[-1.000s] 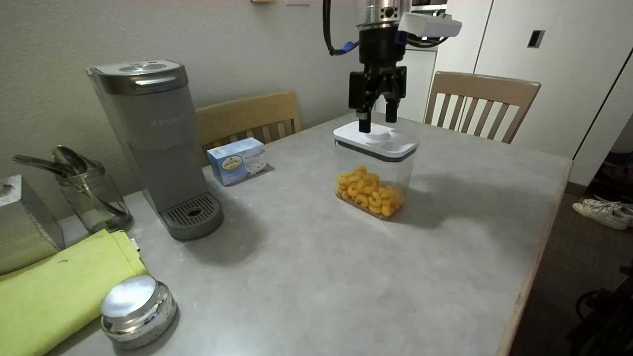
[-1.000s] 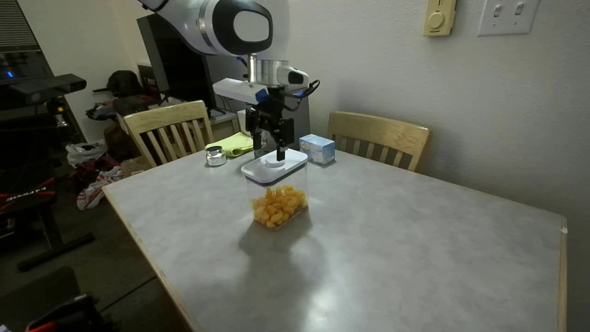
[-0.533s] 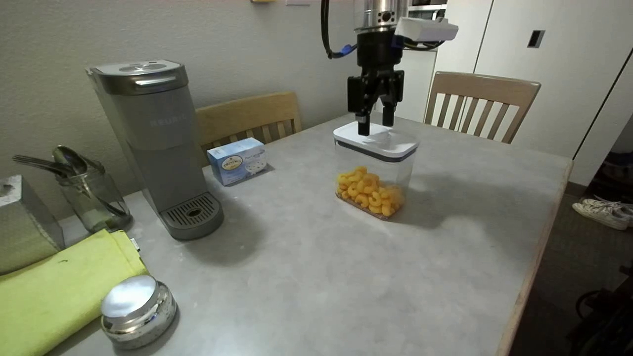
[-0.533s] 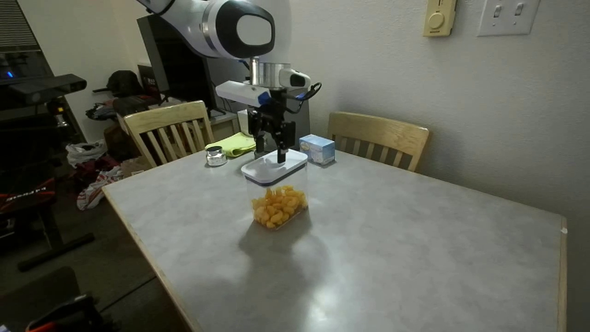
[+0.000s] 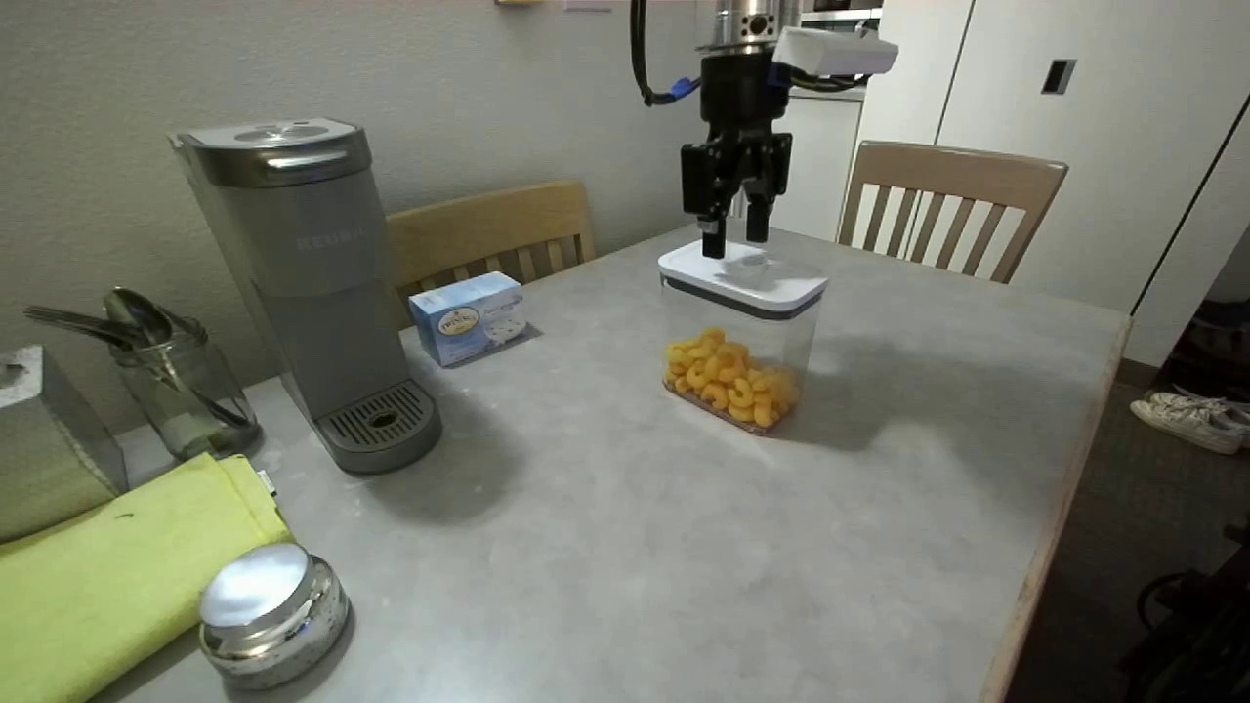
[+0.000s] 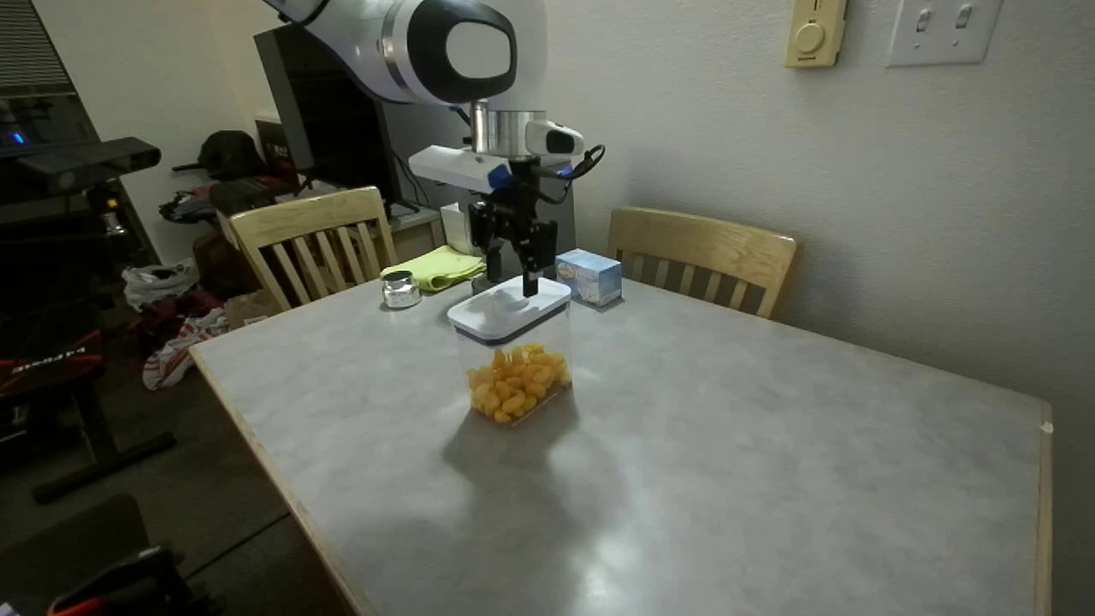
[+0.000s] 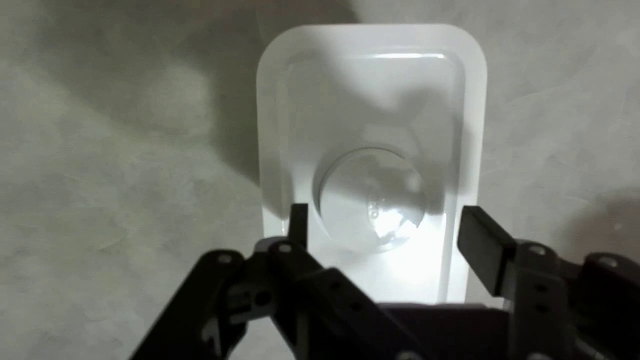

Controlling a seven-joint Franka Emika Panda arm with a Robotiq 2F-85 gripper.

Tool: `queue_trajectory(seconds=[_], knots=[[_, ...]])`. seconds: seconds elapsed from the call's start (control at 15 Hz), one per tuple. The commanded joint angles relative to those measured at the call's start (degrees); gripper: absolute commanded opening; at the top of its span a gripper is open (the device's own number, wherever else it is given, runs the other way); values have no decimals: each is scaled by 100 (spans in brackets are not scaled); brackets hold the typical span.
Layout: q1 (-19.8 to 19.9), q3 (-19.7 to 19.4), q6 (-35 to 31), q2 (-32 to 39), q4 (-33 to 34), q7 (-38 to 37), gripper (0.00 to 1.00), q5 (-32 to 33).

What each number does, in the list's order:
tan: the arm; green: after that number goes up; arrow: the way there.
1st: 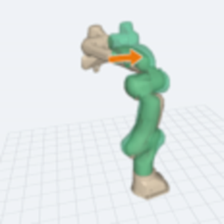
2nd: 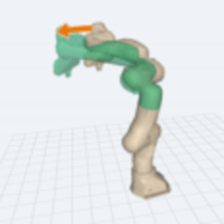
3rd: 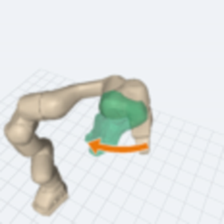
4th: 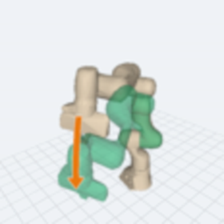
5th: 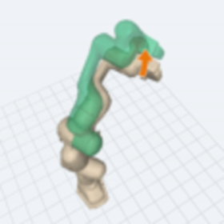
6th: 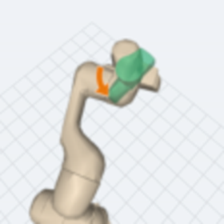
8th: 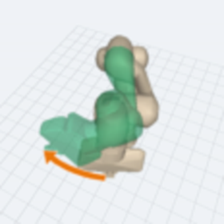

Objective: Press the button atop the lid then pick up the lid and put it on the table

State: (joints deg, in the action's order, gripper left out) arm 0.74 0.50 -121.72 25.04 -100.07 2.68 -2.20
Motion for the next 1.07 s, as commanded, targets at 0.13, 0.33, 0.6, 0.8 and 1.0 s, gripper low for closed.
queue_trajectory(seconds=[0.13,0.33,0.6,0.8,1.0], knots=[[-7,-33,-62,109,135,-39,73,67],[-10,-41,-62,92,92,-40,73,94],[-14,-53,-73,96,51,-46,73,140],[-13,-54,-80,124,39,-52,72,141],[-13,-51,-75,173,36,-52,72,135]])
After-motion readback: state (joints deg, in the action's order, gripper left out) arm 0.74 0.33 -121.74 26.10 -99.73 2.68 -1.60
